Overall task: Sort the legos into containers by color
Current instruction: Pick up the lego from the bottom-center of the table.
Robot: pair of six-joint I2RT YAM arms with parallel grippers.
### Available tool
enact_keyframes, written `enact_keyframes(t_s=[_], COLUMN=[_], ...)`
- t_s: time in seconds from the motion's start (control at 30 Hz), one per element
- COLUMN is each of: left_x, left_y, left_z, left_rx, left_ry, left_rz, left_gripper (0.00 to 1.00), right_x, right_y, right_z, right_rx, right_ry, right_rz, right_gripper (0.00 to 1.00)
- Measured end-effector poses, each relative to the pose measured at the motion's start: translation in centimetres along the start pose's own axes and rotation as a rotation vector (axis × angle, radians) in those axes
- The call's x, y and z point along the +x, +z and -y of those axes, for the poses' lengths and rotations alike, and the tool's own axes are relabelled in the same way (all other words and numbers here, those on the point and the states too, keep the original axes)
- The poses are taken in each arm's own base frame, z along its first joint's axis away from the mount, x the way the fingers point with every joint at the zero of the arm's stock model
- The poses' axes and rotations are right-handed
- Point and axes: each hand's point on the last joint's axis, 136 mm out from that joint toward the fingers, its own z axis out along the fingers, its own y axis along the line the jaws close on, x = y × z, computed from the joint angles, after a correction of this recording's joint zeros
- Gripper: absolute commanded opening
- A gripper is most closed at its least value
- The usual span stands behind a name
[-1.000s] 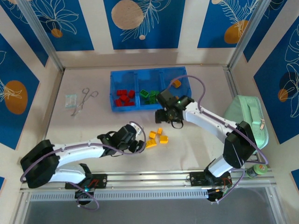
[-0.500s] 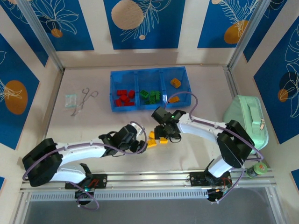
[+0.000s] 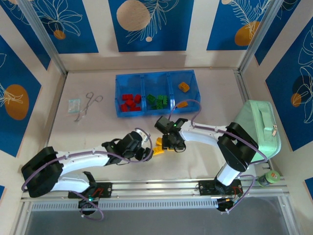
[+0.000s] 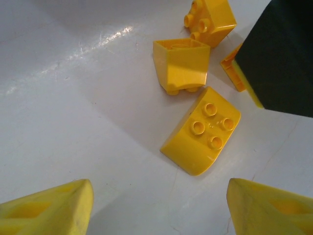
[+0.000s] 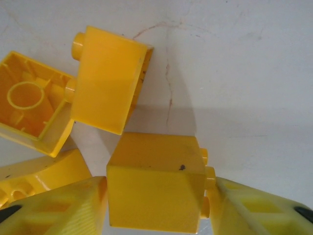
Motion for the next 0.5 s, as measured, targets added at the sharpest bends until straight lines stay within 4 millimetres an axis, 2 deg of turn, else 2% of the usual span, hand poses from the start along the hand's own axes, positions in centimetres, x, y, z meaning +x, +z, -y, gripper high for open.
enact_keyframes(t_s=[0.1,0.3,0.4,0.5], left_x=[0.1,0.3,0.3,0.2], left_y=[0.0,0.1,0.0,-0.2], left_z=[-0.1,-0.3,-0.3,-0.3], left_rx=[-0.002,-0.011,-0.013,-0.012], left_ry=[-0.004,-0.005,-0.005,-0.005], left_rz=[-0.002,-0.005,-0.002,0.007], left_gripper=[0.72,0.72,0.72,0.72], right_x=[0.0,-0.2,-1.2,-3.0], right_y=[0.0,-0.6,-2.0,-4.1], right_z=[0.2,0.6,0.5,0.5], right_rx=[0.009,0.037,0.031,0.004], right_ry=[0.005,0.001,0.005,0.015], right_rz=[0.003,0.01,0.042,0.089], right_gripper=[0.44,0.44,0.44,0.44])
